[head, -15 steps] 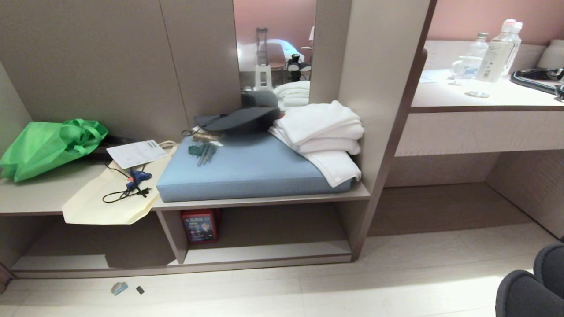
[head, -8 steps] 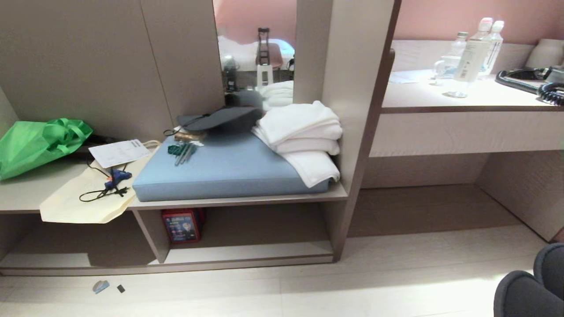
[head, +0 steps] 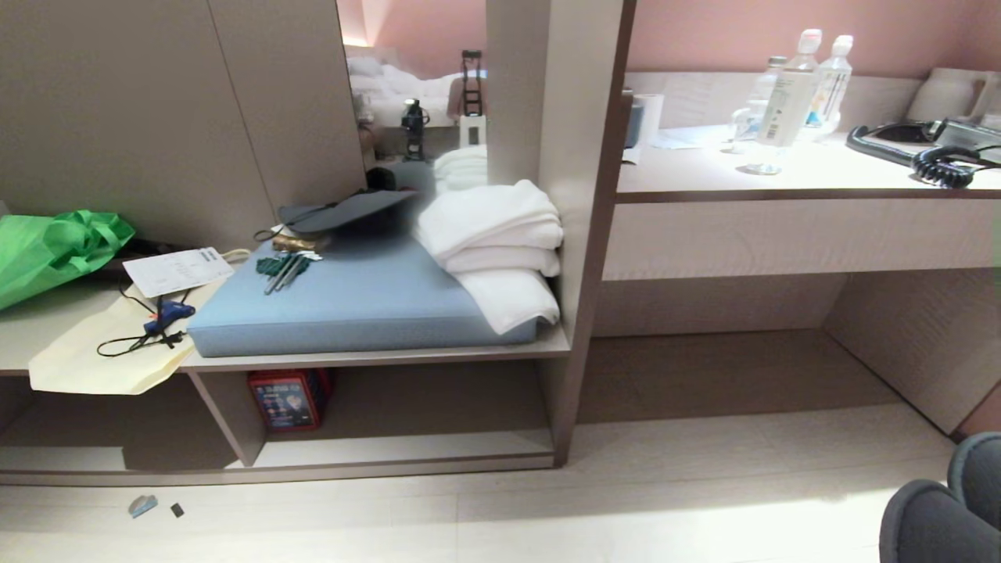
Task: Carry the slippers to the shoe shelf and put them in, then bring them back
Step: Place the slippers on the floor
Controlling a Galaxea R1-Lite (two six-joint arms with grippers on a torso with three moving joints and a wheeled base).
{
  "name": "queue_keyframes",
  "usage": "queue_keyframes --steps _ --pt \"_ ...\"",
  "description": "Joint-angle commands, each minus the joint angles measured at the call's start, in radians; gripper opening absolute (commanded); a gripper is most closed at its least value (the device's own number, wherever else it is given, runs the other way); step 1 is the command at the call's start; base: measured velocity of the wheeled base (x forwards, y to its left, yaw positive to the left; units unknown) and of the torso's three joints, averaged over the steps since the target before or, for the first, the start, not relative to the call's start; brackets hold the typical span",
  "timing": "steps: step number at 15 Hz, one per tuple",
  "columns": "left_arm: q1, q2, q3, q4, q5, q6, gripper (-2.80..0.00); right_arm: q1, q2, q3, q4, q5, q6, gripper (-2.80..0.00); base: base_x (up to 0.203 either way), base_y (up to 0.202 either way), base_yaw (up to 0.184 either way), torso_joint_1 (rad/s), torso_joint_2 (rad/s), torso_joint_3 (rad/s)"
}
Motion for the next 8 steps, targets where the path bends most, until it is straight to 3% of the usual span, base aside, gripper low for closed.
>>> queue_keyframes --steps 1,8 --pt "0.000 0.000 0.000 0.000 0.000 0.000 -2.80 0.000 0.002 0.001 0.000 0.001 0.000 -2.80 0.000 -0.195 0.004 0.002 0.00 -0.002" --pt "0.000 0.000 0.000 0.000 0.000 0.000 -2.80 0.000 0.002 0.002 0.000 0.003 -0.006 -2.80 0.000 -0.197 0.003 0.001 0.00 0.001"
